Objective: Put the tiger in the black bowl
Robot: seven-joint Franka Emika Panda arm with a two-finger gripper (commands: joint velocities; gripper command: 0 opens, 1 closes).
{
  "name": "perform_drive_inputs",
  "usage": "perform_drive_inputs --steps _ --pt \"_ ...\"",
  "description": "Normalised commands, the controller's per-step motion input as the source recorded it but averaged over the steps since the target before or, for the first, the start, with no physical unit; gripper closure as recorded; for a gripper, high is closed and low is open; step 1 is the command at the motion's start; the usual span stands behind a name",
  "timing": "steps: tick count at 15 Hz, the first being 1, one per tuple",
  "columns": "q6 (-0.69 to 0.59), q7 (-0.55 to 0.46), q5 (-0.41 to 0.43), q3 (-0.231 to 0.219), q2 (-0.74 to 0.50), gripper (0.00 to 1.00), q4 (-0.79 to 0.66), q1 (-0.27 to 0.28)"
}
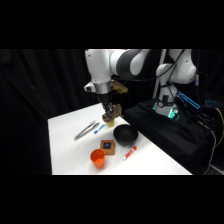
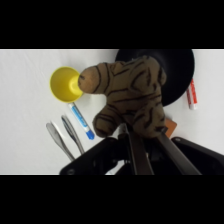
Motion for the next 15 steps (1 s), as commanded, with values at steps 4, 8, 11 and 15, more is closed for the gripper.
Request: perform_drive_inputs --steps 4,8,11,15 --pt "0.44 0.26 -0.165 0.094 -0.35 0.93 -0.57 0.064" --pt "0.46 0.18 -0.141 0.063 -0.11 0.93 -0.34 0.035" --pt "0.41 0.14 -0.15 0.008 0.08 0.93 -0.18 0.014" --pt "0.32 0.12 -0.159 -0.024 0.09 0.6 -0.13 0.032"
